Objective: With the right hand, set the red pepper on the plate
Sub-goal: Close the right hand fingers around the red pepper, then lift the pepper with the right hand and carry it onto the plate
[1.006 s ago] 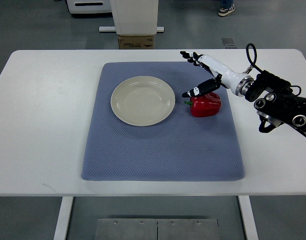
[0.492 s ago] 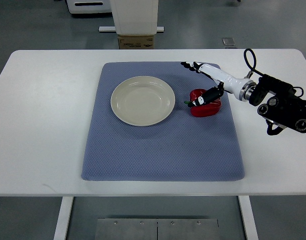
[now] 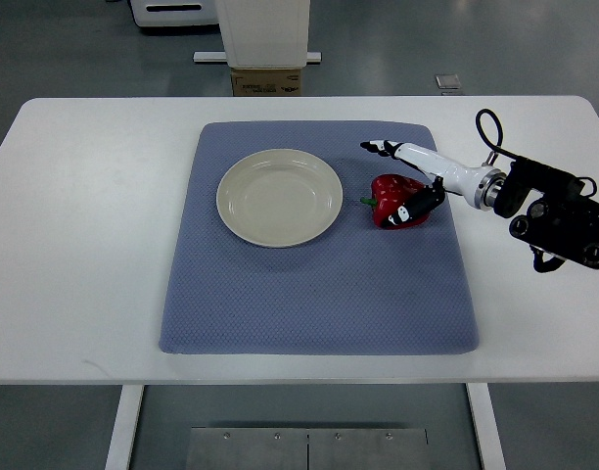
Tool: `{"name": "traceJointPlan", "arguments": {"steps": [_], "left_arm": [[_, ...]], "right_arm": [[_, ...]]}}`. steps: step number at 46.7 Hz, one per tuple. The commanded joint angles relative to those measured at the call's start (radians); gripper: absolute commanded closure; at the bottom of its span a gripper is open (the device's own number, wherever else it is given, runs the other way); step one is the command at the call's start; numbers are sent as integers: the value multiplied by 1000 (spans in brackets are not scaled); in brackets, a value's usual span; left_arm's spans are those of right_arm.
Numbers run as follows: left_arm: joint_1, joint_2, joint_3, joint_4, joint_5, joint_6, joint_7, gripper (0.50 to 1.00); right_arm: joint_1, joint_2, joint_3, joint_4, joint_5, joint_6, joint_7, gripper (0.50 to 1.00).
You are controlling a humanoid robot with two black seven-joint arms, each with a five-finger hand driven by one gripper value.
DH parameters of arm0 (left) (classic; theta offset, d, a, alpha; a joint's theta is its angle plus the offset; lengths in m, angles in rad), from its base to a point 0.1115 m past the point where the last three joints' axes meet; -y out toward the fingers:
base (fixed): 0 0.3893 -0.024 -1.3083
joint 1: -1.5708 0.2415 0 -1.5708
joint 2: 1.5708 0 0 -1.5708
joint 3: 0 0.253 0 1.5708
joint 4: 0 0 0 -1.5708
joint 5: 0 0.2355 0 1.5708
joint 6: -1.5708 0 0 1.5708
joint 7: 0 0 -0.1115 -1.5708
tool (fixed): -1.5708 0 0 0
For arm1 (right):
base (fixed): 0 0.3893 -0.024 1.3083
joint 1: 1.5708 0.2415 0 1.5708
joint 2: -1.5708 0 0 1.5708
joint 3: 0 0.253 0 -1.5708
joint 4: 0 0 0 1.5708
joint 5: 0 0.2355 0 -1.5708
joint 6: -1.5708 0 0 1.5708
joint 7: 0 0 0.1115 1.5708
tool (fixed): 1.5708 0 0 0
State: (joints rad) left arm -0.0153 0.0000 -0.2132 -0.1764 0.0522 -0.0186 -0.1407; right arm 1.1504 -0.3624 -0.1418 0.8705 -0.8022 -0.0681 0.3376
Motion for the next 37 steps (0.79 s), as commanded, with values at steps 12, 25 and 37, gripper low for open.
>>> {"name": "traceJointPlan", "arguments": {"steps": [12,25,37], "left_arm": [[0,0,0,0,0,0,0,500],[0,0,0,0,0,0,0,500],[0,0,0,0,0,0,0,500]], "right_arm": [[-1,0,-39,-13,-15,-6,0,576],[-3,0,-61,-41,-22,-6,0,628],[-3,2,-61,-54,-22,-6,0,735]]}}
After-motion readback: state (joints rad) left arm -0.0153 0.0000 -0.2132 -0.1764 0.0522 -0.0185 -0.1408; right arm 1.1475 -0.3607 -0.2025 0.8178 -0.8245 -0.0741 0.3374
